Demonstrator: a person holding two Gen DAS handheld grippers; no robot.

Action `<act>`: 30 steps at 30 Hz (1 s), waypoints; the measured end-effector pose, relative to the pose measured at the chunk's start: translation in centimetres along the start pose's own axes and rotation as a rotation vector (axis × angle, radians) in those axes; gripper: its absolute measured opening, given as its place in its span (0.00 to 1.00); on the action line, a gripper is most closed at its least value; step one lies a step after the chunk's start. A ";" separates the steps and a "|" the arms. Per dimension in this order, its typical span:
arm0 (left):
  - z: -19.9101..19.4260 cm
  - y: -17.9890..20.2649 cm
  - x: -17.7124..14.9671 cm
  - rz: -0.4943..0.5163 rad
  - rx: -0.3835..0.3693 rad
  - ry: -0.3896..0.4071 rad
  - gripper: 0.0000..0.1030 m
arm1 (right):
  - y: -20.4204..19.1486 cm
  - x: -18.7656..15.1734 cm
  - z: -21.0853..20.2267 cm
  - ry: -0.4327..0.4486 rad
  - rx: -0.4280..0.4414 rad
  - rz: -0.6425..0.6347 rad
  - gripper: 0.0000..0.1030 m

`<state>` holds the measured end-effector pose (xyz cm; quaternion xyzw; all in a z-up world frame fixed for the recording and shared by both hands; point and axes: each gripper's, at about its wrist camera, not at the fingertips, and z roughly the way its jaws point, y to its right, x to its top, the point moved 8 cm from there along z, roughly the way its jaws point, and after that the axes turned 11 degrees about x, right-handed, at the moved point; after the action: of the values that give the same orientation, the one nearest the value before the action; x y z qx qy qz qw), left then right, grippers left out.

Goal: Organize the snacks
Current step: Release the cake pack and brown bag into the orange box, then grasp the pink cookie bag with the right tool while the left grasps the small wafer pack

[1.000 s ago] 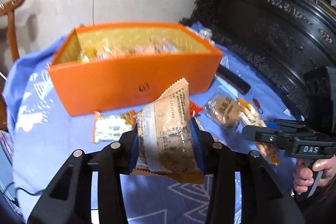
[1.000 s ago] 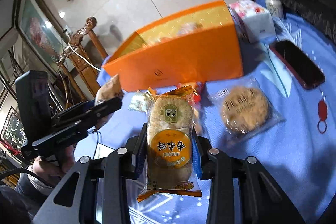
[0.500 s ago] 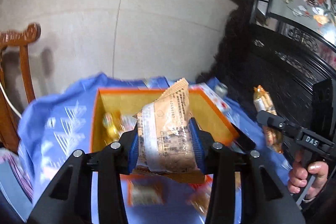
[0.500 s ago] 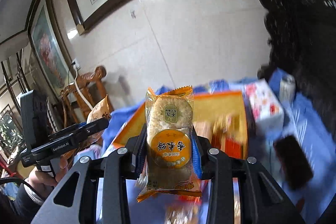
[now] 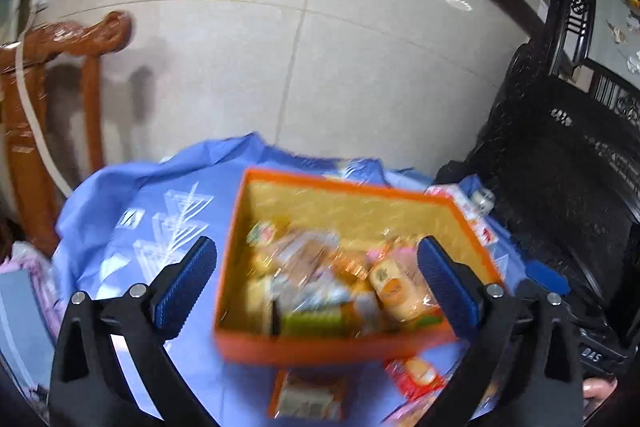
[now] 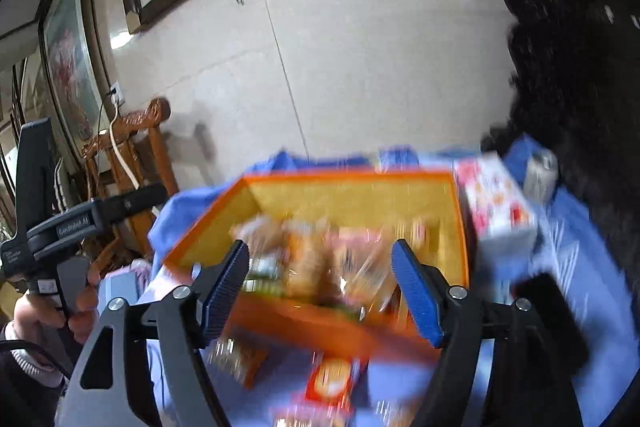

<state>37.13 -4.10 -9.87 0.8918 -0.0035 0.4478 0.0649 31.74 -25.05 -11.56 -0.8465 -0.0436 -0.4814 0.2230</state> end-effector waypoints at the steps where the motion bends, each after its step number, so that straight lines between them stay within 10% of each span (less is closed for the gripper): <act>1: -0.3 -0.4 -0.9 -0.009 0.002 -0.014 0.96 | 0.0 -1.6 -0.4 -0.026 -0.003 0.016 0.79; 13: -3.2 -1.9 -11.3 0.005 -0.033 -0.162 0.96 | -1.3 -15.9 0.4 -0.299 -0.087 0.001 0.85; 30: -5.0 -1.9 -14.1 0.070 -0.004 -0.178 0.96 | -0.6 -18.9 3.6 -0.399 -0.101 0.037 0.86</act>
<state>24.84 -2.39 -18.44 0.9273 -0.0414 0.3687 0.0503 24.36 -20.28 -28.70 -0.9358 -0.0470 -0.3018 0.1763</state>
